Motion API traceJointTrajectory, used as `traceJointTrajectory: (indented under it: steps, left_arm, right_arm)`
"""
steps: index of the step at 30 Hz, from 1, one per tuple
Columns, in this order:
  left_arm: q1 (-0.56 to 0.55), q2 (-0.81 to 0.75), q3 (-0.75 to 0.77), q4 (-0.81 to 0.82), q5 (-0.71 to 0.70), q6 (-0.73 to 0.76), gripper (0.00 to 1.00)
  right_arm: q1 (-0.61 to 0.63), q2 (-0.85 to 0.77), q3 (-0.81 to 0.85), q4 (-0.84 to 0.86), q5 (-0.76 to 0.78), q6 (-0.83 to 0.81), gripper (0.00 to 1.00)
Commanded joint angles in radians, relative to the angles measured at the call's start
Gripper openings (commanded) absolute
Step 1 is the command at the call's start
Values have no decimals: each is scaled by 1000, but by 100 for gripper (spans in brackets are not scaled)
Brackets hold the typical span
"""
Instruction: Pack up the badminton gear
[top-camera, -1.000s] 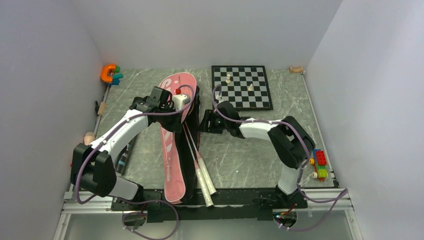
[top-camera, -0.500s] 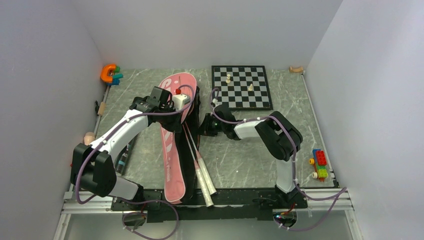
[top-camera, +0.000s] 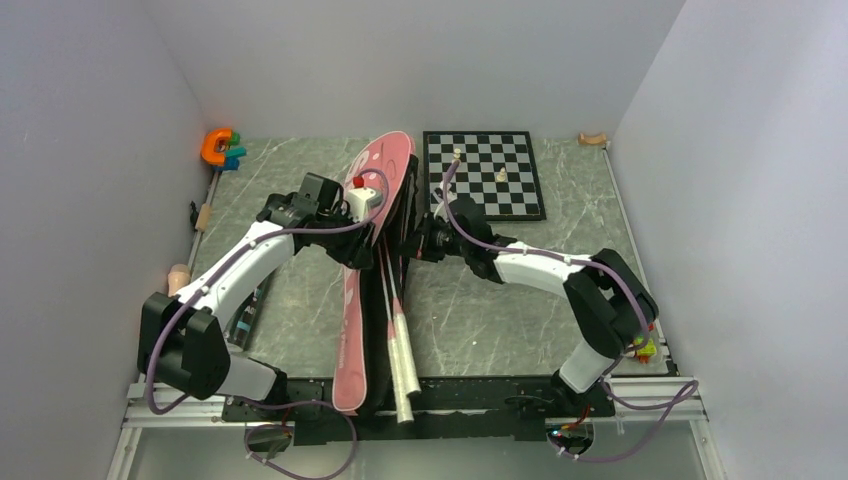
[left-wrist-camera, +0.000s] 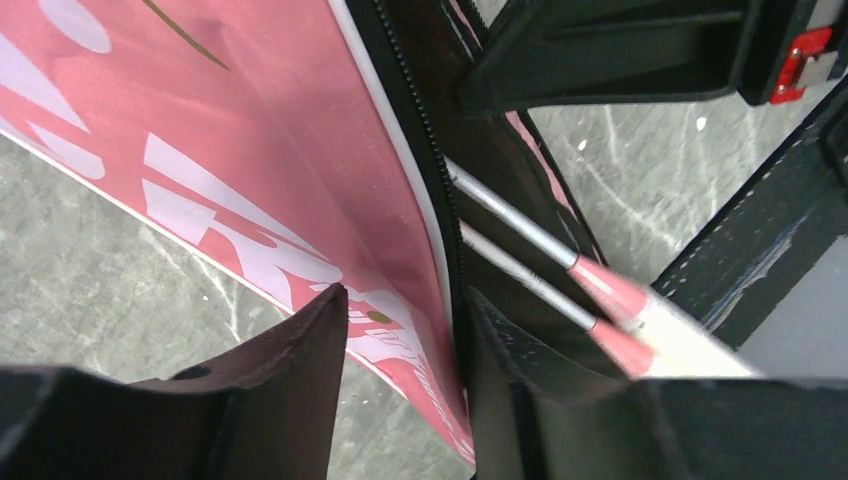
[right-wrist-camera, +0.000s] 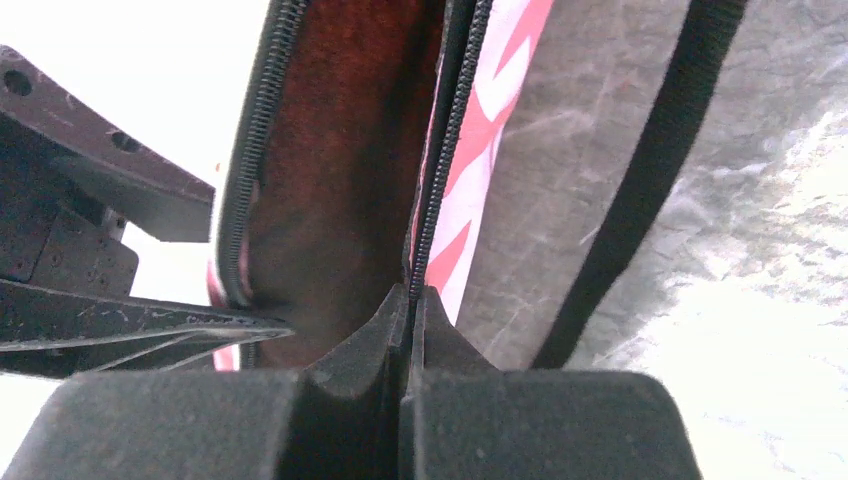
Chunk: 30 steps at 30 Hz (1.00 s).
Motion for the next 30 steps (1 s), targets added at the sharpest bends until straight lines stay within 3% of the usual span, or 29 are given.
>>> traceJointTrajectory:
  steps: [1, 16, 21, 30]
  left_arm:
    - [2, -66, 26, 43, 68, -2, 52]
    - [2, -129, -66, 119, 280, 13, 60]
    - [3, -174, -132, 149, 374, 31, 70]
    - [-27, -178, -135, 134, 395, 35, 70]
  right_arm:
    - [16, -93, 8, 6, -26, 22, 0]
    - [117, -146, 159, -116, 15, 0, 0]
    - [123, -160, 203, -145, 19, 0, 0]
    - [179, -127, 269, -183, 37, 9, 0]
